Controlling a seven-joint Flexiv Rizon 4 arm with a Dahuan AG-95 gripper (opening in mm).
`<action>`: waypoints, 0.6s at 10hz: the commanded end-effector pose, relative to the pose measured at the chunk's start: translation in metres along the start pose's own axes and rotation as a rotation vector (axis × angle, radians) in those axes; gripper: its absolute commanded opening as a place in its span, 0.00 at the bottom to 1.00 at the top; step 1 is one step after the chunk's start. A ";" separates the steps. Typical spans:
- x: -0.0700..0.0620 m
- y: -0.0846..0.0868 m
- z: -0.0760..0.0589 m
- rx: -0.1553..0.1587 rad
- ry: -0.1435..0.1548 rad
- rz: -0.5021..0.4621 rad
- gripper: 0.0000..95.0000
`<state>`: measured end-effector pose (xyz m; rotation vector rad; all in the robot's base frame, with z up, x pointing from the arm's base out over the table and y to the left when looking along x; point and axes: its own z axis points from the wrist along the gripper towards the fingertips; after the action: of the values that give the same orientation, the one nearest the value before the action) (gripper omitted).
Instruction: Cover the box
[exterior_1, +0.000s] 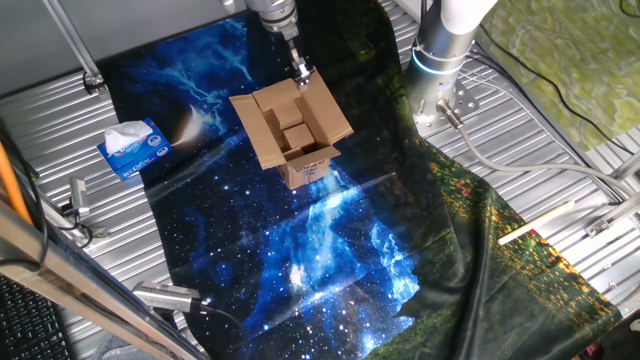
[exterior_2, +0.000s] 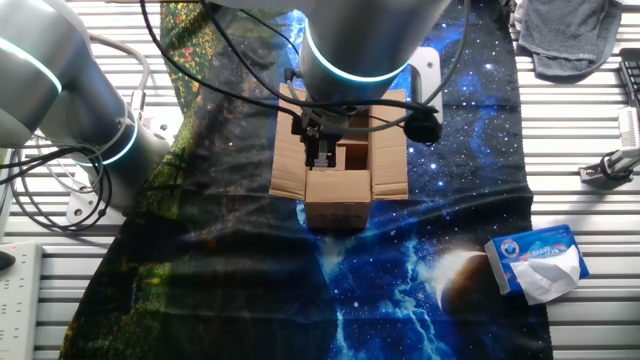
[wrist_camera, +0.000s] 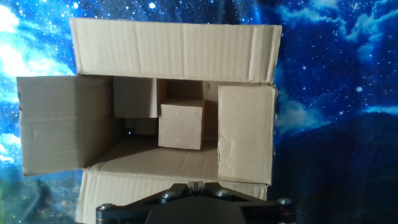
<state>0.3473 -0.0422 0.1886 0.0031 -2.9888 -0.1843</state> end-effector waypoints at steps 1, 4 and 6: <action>0.000 0.000 0.000 -0.003 -0.004 0.005 0.00; 0.000 0.000 0.000 -0.001 -0.020 0.005 0.00; 0.000 0.000 0.000 -0.001 -0.033 0.003 0.00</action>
<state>0.3468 -0.0422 0.1889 -0.0046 -3.0249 -0.1856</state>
